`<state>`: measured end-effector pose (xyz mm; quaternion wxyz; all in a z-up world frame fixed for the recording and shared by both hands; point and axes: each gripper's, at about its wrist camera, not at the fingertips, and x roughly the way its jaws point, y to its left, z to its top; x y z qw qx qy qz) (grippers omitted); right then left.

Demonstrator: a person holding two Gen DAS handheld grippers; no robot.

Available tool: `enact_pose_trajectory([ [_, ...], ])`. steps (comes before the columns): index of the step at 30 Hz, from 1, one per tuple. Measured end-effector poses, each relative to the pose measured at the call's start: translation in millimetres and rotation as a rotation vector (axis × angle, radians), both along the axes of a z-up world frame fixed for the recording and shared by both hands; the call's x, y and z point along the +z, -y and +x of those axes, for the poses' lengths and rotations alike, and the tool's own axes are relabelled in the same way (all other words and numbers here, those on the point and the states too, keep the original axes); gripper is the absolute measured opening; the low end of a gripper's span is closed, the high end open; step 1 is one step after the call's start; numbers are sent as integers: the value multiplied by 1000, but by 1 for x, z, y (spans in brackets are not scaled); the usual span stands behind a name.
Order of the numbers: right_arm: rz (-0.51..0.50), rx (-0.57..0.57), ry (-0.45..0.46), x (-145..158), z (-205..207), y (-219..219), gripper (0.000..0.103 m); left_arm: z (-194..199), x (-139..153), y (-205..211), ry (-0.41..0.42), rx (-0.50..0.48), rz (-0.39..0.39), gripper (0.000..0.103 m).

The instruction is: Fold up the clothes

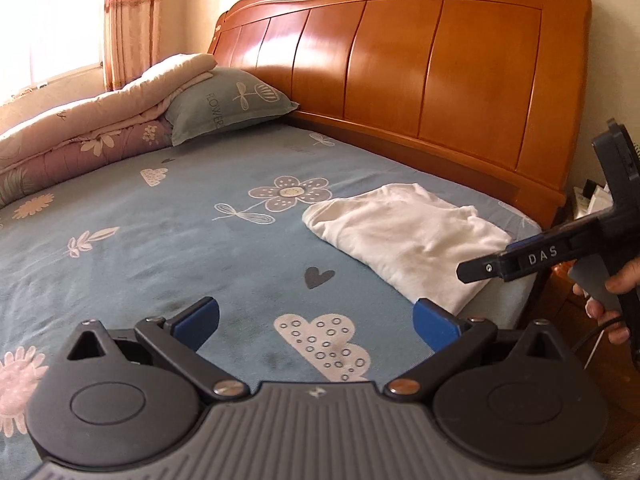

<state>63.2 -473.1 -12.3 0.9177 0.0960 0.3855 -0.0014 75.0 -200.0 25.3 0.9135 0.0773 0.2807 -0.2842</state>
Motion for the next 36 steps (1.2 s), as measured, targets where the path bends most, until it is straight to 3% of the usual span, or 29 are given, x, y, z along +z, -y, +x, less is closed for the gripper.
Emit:
enact_pose_trajectory([
  [9,-29,-102,31,13,-77,-7,103,-13,4,42,-62,-63,-33,102],
  [14,-70,-141,65,22,-105,-13,103,-30,13,49,41,-31,-74,102],
  [16,-78,-144,78,25,-113,-15,103,-33,16,49,41,-32,-90,102],
  [24,-96,-134,88,26,-117,-26,103,-34,11,49,-67,-23,-69,102],
  [36,-121,-125,84,24,-115,-33,103,-45,11,46,-59,-28,-52,102],
])
